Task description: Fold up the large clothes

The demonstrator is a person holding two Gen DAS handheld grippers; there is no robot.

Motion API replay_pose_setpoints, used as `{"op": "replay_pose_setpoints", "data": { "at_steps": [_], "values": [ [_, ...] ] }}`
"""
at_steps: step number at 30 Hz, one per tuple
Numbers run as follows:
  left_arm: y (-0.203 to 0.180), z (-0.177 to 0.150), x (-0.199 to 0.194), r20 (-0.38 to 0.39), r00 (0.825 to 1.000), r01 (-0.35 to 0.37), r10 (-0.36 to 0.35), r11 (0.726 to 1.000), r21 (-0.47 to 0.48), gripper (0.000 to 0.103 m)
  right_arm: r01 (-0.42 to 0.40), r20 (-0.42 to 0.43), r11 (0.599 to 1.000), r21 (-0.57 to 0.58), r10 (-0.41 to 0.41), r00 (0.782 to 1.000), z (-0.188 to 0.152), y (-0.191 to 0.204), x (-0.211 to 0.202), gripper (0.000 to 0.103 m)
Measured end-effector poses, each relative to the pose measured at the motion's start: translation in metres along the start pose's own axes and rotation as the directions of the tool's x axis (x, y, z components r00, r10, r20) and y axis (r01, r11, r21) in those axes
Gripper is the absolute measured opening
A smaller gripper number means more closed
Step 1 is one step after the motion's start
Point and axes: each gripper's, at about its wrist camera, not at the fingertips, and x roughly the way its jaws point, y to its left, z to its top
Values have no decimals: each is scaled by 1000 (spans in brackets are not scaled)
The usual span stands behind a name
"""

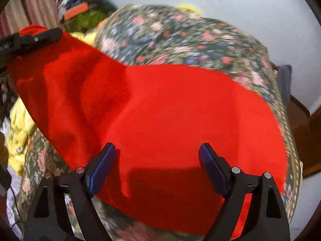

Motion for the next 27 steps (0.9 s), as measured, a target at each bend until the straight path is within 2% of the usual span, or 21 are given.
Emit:
{"op": "replay_pose_setpoints", "data": {
  "at_steps": [4, 6, 9, 12, 14, 15, 17, 19, 22, 24, 25, 27],
  "values": [
    [-61, 12, 7, 1, 997, 73, -74, 994, 78, 2, 21, 44, 990, 142, -27, 999, -17, -59, -34, 84],
    [-97, 11, 13, -17, 993, 120, -118, 986, 119, 2, 69, 52, 979, 191, -80, 995, -29, -84, -50, 84],
    [-158, -8, 27, -76, 979, 200, -188, 958, 205, 2, 152, 49, 962, 226, -167, 985, -48, -118, -70, 84],
    [-208, -43, 49, -203, 952, 279, -229, 923, 264, 2, 209, 30, 948, 242, -223, 974, -68, -143, -84, 84],
    [-237, -76, 69, -314, 924, 321, -220, 892, 318, 2, 240, 19, 941, 239, -252, 968, -81, -153, -90, 84],
    [-242, -85, 76, -345, 914, 332, -215, 885, 326, 2, 253, 13, 939, 235, -263, 965, -85, -156, -91, 84],
    [-248, -110, 95, -436, 879, 353, -194, 879, 320, 2, 289, -10, 930, 226, -295, 955, -96, -160, -92, 84],
    [-245, -121, 100, -465, 864, 365, -193, 877, 314, 2, 302, -22, 927, 221, -305, 952, -105, -165, -93, 84],
    [-240, -123, 95, -464, 861, 385, -208, 863, 328, 2, 296, -38, 927, 232, -295, 955, -117, -171, -94, 84],
    [-239, -121, 91, -482, 849, 401, -218, 859, 317, 3, 284, -41, 926, 250, -283, 958, -123, -176, -95, 84],
    [-239, -119, 88, -491, 842, 408, -224, 859, 308, 6, 279, -42, 924, 260, -278, 960, -124, -178, -96, 84],
    [-236, -113, 81, -510, 822, 436, -253, 857, 277, 17, 273, -40, 921, 277, -273, 961, -125, -181, -99, 84]
  ]
}}
